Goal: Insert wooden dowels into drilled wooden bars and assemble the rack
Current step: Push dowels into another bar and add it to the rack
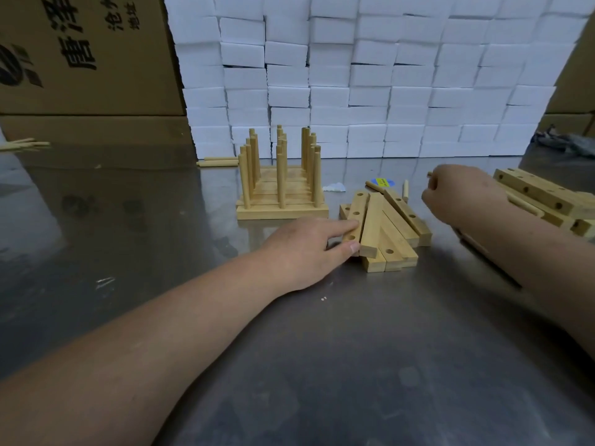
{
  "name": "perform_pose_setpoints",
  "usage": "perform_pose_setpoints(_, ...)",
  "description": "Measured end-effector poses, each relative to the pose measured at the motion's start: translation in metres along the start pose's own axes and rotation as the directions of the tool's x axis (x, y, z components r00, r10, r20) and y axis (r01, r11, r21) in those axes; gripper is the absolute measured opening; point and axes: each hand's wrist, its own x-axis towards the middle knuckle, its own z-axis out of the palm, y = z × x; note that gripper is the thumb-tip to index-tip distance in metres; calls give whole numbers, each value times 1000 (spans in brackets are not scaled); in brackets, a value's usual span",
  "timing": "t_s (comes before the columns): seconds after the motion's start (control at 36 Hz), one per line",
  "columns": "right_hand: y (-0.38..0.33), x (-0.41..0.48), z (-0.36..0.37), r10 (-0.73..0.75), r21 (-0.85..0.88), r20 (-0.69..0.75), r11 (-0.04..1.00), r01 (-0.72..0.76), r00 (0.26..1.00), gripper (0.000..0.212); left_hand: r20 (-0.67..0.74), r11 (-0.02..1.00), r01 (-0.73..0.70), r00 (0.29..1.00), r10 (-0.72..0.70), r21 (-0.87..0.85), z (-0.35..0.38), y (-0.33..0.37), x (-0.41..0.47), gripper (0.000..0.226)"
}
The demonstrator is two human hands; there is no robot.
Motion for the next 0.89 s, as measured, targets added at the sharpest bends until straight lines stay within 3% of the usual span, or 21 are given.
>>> perform_pose_setpoints(0.11,-17,-12,-17,-55,316,-165,943,106,985,24,-35,998,37,999,-38,-49,1,-1,0,50)
perform_pose_setpoints(0.25,-44,-33,-38,-198,493,-230,821,289,953,28,-74,982,70,994,-84,-173,1,-1,2,55)
perform_pose_setpoints(0.36,-52,-42,-44,-269,500,-270,782,373,925,31,-173,945,110,970,-169,-309,-1,-2,6,51)
perform_pose_setpoints(0.47,-55,-47,-45,-300,552,-276,728,406,913,29,-291,938,109,934,-210,-329,-3,-3,6,48)
perform_pose_setpoints(0.67,-60,-58,-49,-348,563,-343,667,487,873,20,-293,890,113,919,-263,-443,-6,-4,8,46)
perform_pose_setpoints(0.78,-63,-64,-52,-457,461,-343,679,571,821,21,-258,871,128,926,-276,-474,-6,-4,7,28)
perform_pose_setpoints(0.89,-64,-67,-49,-554,365,-318,677,639,769,23,-213,835,139,933,-291,-532,-7,-7,8,25)
